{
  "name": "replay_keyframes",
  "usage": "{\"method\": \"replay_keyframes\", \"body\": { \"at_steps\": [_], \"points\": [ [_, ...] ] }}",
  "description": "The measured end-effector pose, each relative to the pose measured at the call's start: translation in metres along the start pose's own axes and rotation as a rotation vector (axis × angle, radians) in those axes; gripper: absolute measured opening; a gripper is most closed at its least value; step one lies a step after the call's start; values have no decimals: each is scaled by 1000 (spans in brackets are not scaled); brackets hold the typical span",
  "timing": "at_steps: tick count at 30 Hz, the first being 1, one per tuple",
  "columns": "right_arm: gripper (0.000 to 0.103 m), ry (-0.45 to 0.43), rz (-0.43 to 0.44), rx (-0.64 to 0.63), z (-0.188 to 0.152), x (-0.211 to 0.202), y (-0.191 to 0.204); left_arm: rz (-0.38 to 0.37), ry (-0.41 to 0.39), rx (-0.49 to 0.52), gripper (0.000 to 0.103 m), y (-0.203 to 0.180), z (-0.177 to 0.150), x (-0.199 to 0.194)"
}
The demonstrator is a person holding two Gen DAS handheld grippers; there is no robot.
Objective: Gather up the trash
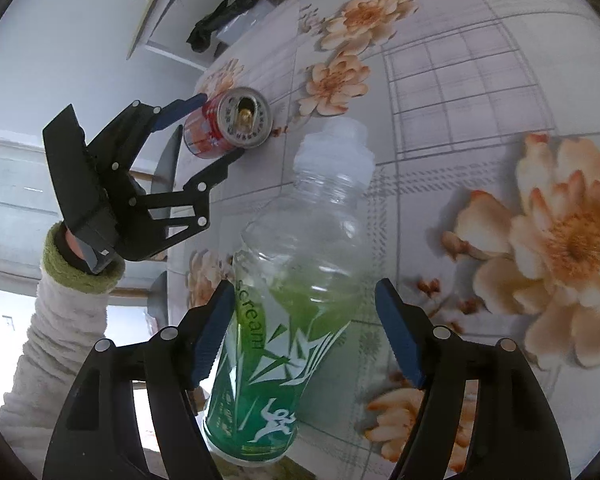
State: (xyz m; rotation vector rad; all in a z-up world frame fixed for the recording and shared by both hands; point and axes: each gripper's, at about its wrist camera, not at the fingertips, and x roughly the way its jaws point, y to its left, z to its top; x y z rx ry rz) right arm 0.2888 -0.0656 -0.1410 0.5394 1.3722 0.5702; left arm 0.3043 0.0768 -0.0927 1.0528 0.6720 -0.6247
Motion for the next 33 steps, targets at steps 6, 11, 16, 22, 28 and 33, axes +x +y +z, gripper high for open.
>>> {"method": "replay_keyframes", "body": {
  "at_steps": [6,11,16,22,28,33],
  "points": [
    [64,-6,70,39,-3,5,-8,24,-42,-97,23,13,-2,-11],
    [64,-8,75,44,-10,2,-10,8,-31,-121,29,18,-2,-8],
    [64,-6,77,49,-9,7,-11,-66,35,-143,60,30,3,8],
    [65,-6,87,51,-9,7,-14,-129,152,-161,61,57,16,37],
    [65,-6,104,52,-8,8,-20,-120,241,-80,65,58,21,60],
    [64,-6,114,50,-8,7,-24,-109,243,-40,65,53,20,59]
  ]
}}
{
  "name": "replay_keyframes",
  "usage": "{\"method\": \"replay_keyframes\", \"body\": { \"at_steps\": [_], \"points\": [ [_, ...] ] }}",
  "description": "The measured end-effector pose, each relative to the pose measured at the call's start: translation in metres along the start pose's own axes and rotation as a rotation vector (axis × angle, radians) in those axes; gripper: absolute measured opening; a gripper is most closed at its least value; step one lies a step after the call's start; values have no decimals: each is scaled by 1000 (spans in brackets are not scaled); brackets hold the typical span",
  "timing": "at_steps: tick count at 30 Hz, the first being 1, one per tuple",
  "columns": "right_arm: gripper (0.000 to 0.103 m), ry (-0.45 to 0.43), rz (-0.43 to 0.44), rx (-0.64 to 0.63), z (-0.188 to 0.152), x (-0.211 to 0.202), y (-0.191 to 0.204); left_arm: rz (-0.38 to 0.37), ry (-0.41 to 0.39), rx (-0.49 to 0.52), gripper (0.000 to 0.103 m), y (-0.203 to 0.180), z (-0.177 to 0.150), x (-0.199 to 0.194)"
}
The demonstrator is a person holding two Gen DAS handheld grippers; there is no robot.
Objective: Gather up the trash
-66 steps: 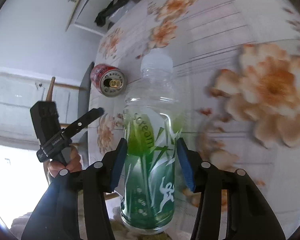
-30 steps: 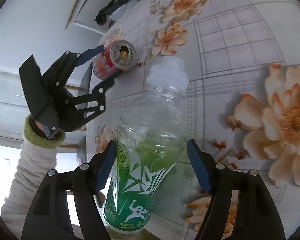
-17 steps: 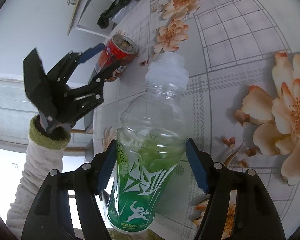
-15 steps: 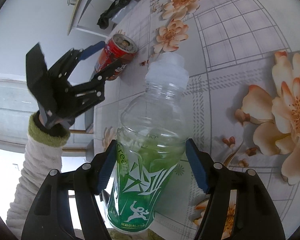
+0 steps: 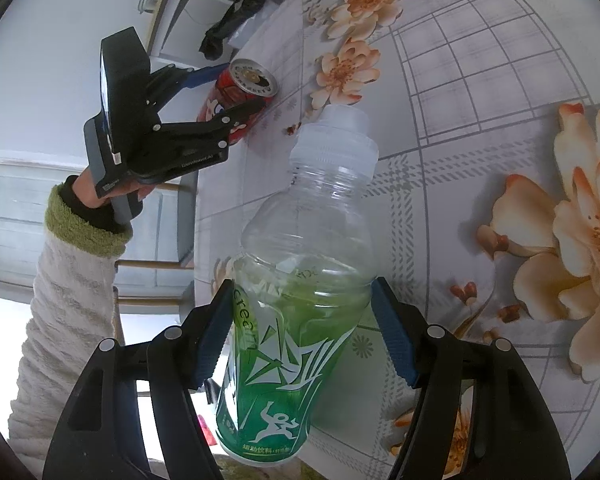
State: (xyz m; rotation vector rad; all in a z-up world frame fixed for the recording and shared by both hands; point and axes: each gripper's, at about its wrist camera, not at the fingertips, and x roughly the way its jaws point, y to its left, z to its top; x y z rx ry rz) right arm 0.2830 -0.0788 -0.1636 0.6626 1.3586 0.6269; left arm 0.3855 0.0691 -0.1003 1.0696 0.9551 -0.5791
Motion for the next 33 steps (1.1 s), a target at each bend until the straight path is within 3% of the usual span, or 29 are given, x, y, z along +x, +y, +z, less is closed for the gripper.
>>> {"method": "replay_keyframes", "body": {
  "at_steps": [5,9,13,18,22,27,33],
  "points": [
    [64,-4,1,3,-2,-3,-1,20,-14,17,64,-9,-6,-7],
    [64,-17,-11,5,-5,-9,-4,11,-80,-65,64,-5,-18,-26],
    [64,-33,-31,13,-8,-20,-8,-16,-190,-202,64,-7,-39,-56],
    [64,-61,-54,40,-19,-42,-21,-92,-379,-452,64,-25,-71,-108],
    [64,-84,-74,61,-31,-59,-30,-218,-515,-675,64,-58,-95,-136],
    [64,-107,-100,88,-43,-75,-39,-295,-597,-928,64,-100,-114,-146],
    [65,-144,-141,110,-50,-86,-41,-215,-601,-1061,64,-134,-124,-149]
  ]
}}
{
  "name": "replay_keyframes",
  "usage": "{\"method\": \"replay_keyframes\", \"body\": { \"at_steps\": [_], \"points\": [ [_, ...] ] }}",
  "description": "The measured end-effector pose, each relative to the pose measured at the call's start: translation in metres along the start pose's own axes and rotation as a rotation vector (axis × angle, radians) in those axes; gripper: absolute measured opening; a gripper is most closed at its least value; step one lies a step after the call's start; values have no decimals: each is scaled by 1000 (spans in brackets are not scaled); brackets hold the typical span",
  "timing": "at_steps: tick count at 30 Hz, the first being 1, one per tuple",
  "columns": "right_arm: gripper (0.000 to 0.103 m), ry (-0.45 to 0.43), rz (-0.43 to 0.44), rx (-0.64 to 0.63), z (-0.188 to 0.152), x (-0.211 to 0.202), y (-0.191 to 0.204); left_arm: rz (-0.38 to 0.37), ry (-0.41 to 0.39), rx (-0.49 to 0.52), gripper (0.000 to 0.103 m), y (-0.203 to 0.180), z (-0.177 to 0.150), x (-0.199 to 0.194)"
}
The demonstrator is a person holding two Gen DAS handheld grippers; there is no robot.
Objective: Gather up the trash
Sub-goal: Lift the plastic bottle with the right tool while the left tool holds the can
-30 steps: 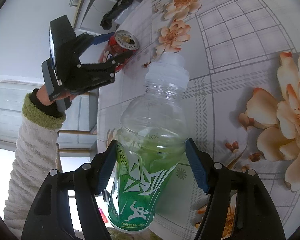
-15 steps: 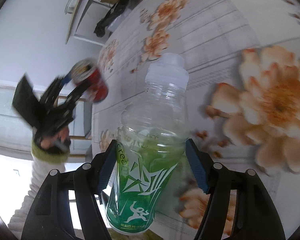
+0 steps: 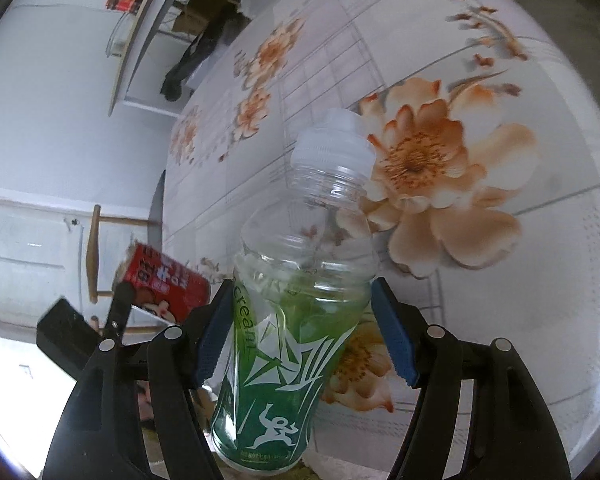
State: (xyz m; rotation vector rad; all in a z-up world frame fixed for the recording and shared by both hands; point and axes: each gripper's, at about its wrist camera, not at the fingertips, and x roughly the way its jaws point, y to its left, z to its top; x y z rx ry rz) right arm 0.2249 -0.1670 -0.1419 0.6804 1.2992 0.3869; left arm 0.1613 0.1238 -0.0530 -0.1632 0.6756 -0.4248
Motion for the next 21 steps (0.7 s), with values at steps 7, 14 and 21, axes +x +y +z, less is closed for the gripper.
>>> {"method": "replay_keyframes", "body": {
  "at_steps": [7,14,21],
  "points": [
    [67,-27,-26,0,-4,-6,0,49,-6,24,64,-9,-21,-8],
    [75,-28,-15,16,-4,-9,2,53,16,60,64,-22,-32,-10],
    [77,-32,-57,-3,-8,-2,15,100,30,75,64,-29,-34,-7]
  ]
}}
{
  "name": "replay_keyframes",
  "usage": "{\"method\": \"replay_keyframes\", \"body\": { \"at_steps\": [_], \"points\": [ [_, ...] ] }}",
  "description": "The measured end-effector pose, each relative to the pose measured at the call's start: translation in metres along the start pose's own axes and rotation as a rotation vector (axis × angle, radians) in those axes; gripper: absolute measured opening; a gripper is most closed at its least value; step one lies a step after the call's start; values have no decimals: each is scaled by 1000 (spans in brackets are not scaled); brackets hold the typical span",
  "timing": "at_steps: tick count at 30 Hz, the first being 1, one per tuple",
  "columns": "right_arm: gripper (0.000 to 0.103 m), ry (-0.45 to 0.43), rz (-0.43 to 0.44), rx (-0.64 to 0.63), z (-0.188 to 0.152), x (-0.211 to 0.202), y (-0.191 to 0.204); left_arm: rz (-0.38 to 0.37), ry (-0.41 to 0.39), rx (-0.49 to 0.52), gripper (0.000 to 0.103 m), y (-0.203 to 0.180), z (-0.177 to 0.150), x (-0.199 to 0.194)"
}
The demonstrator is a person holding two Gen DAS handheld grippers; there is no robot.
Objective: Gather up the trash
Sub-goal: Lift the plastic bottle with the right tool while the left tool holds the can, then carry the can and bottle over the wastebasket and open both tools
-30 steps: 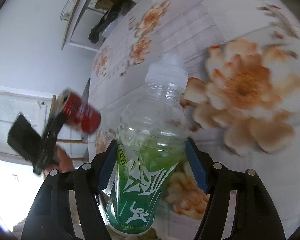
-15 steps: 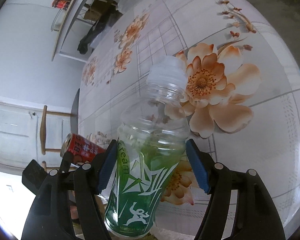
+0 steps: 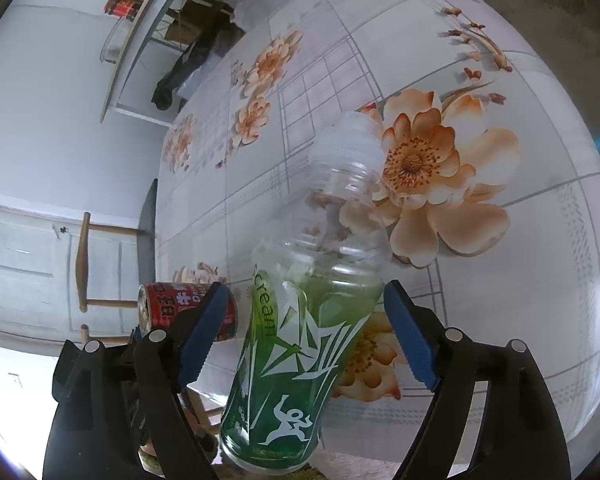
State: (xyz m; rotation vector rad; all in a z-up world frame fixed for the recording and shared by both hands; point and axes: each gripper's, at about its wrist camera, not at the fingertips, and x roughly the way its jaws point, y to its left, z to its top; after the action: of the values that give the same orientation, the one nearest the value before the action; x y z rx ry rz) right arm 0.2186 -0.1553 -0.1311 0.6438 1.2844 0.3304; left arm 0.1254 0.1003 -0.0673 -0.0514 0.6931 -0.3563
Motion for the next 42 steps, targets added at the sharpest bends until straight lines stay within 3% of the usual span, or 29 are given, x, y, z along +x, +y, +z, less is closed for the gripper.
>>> {"method": "replay_keyframes", "body": {
  "at_steps": [12,21,29,37,42],
  "points": [
    [78,8,-7,36,-4,16,2,72,86,-5,69,-9,12,14],
    [62,2,8,61,-9,22,-2,107,132,-29,66,-9,14,20],
    [60,-6,29,63,-10,20,-5,115,137,-28,65,-10,14,19],
    [58,-19,71,44,-11,4,-8,109,138,-32,65,-11,14,18],
    [58,-71,131,69,-13,-32,-22,80,120,-25,65,-14,21,10]
  ]
}}
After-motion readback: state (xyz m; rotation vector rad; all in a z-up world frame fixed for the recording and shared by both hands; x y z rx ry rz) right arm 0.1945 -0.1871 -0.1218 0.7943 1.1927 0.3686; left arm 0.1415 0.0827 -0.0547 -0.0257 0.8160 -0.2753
